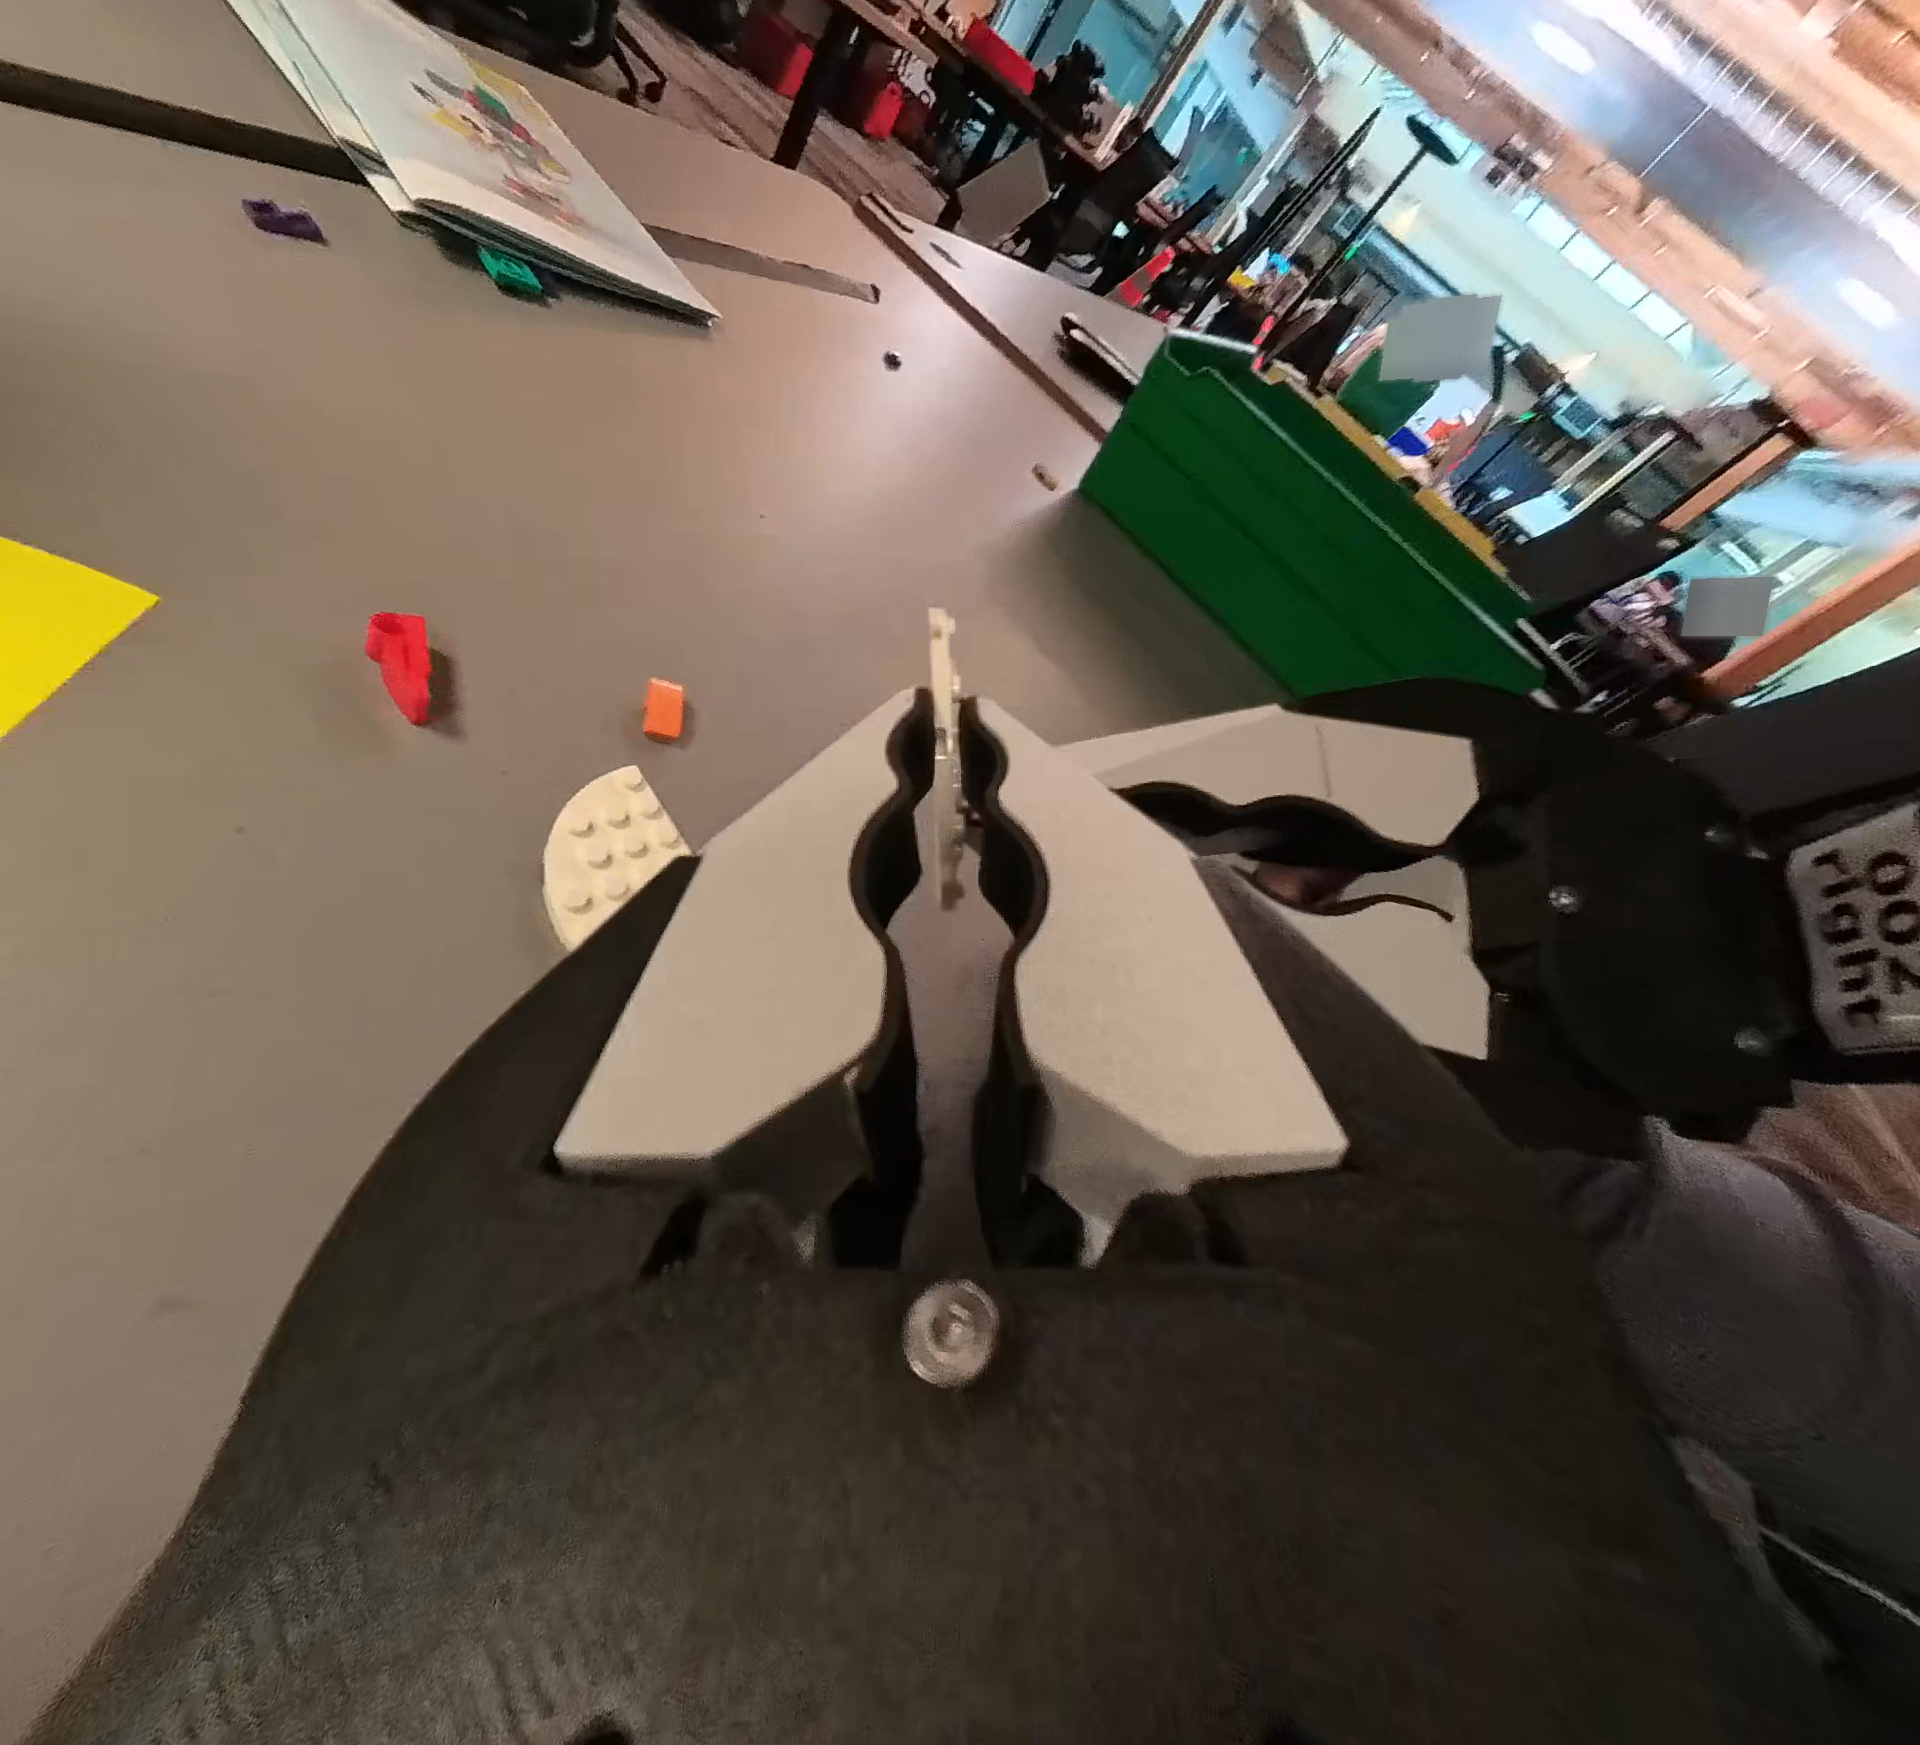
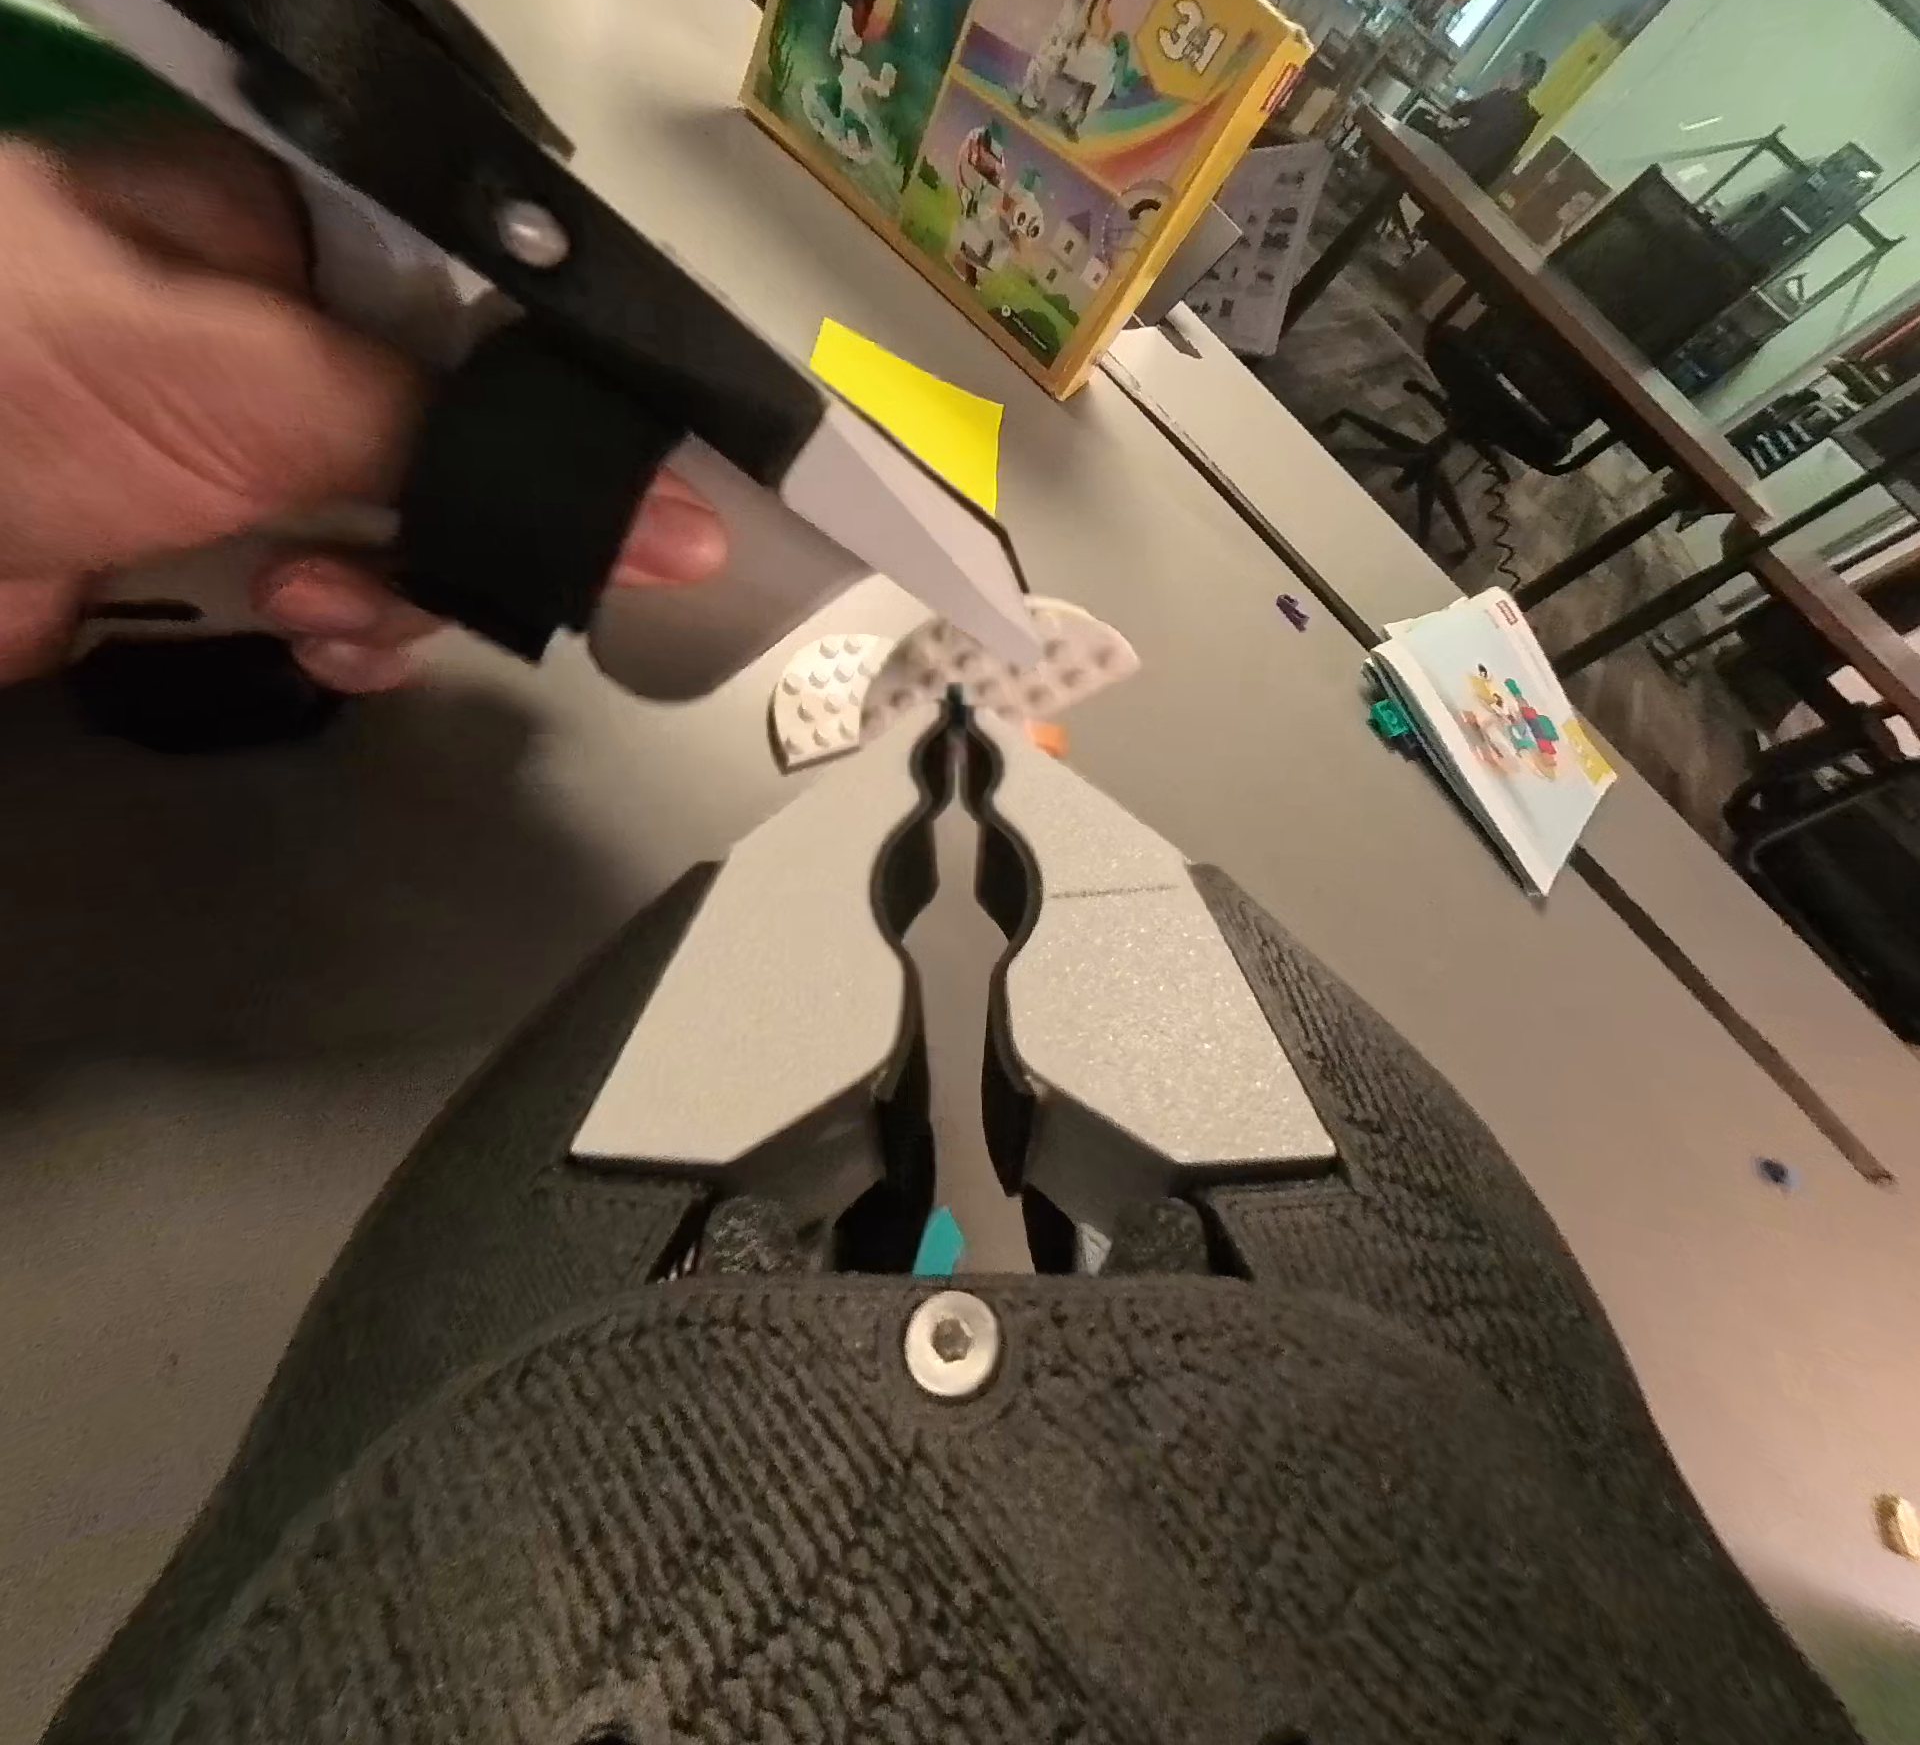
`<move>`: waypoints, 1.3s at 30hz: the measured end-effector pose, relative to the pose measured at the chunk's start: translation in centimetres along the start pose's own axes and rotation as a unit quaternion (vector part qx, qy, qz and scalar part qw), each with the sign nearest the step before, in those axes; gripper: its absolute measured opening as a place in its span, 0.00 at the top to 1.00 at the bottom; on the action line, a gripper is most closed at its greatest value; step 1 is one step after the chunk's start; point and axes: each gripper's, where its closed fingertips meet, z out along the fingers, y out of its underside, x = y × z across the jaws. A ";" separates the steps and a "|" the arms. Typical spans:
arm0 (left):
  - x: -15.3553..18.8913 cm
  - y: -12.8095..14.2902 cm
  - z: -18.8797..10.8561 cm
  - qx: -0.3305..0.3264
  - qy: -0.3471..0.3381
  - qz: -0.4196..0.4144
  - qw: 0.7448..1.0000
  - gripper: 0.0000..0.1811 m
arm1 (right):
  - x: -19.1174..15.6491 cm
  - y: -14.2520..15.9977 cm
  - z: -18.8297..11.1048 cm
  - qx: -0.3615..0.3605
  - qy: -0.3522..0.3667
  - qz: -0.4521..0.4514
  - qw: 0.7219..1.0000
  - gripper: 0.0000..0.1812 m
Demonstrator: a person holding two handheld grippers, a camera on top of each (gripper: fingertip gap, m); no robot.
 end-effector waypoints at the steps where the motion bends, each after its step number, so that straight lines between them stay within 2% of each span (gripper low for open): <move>1: -0.9 -0.1 -0.1 -0.001 -0.031 0.009 0.999 0.99 | 0.0 -0.3 -0.3 0.006 0.005 -0.007 1.000 1.00; 3: -2.1 -1.0 -0.8 0.013 -0.058 0.030 0.998 0.99 | 0.2 -0.6 -0.9 0.021 0.012 -0.010 1.000 1.00; 5: -2.2 -1.2 -1.1 0.022 -0.039 0.000 0.999 0.99 | 0.1 -0.3 -0.9 0.018 -0.001 0.005 1.000 1.00; 7: -2.0 -1.1 -1.0 0.020 -0.034 0.004 0.999 0.99 | 0.3 0.2 -0.5 0.012 -0.006 0.016 1.000 1.00; 9: -1.3 -0.4 -0.7 -0.004 -0.016 0.002 1.000 0.99 | 0.7 0.7 -0.6 0.007 -0.002 0.020 1.000 1.00; 12: -1.1 1.7 -0.1 -0.077 -0.005 -0.026 0.997 0.99 | 1.5 3.5 -0.3 -0.055 -0.030 0.071 0.996 1.00; 13: -1.3 2.2 0.0 -0.097 -0.009 -0.028 0.995 0.98 | 1.7 4.4 -0.1 -0.073 -0.041 0.102 0.991 0.90; 16: -1.5 2.7 0.1 -0.114 -0.025 -0.014 0.993 0.98 | 2.6 6.0 0.2 -0.105 -0.052 0.147 0.982 0.84; 18: -1.5 2.6 0.2 -0.112 -0.037 0.017 0.993 0.96 | 3.6 6.1 0.1 -0.097 -0.034 0.148 0.984 0.81; 20: -1.4 2.2 0.3 -0.102 -0.054 0.060 0.991 0.86 | 4.8 5.2 -0.1 -0.062 -0.005 0.139 0.988 0.79; 22: -1.2 1.6 0.3 -0.082 -0.076 0.126 0.986 0.82 | 6.0 4.1 -0.5 -0.020 0.029 0.125 0.992 0.75; 23: -1.0 1.0 0.3 -0.064 -0.088 0.160 0.981 0.78 | 6.5 3.5 -0.8 0.005 0.045 0.117 0.992 0.72; 27: -0.1 -2.1 -0.5 0.049 -0.128 0.272 0.952 0.50 | 8.6 1.4 -2.3 0.107 0.122 0.086 0.983 0.60; 29: 0.2 -3.0 -0.9 0.083 -0.141 0.306 0.938 0.40 | 9.7 0.8 -3.1 0.138 0.163 0.066 0.975 0.54; 35: 0.1 -5.1 -2.4 0.158 -0.164 0.308 0.924 0.25 | 12.4 0.1 -6.3 0.184 0.276 0.015 0.943 0.52; 39: 0.2 -6.2 -3.7 0.199 -0.152 0.292 0.923 0.25 | 14.1 -0.1 -9.2 0.228 0.330 0.043 0.915 0.52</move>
